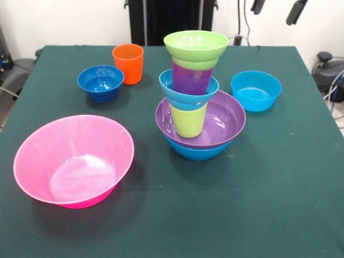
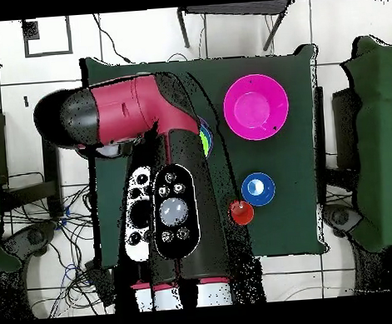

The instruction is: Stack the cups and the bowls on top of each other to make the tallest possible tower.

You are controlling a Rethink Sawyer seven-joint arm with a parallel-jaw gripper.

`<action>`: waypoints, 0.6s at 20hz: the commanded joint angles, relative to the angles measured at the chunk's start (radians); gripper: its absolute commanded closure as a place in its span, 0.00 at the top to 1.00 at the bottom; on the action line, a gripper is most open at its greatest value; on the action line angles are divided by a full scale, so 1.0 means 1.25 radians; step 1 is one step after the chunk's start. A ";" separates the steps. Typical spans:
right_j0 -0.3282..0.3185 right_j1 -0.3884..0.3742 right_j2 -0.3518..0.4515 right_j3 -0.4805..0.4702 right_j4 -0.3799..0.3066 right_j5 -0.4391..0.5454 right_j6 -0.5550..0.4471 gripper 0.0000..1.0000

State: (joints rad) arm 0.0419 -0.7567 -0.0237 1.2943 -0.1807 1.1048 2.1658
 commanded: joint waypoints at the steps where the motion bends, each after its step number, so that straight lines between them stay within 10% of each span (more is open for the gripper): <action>1: 0.043 -0.037 -0.034 0.184 0.013 -0.138 0.206 1.00; 12: 0.022 -0.103 -0.038 0.366 0.028 -0.260 0.079 1.00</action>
State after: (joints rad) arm 0.0867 -0.8686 -0.0979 1.5384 -0.1486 0.8731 2.2036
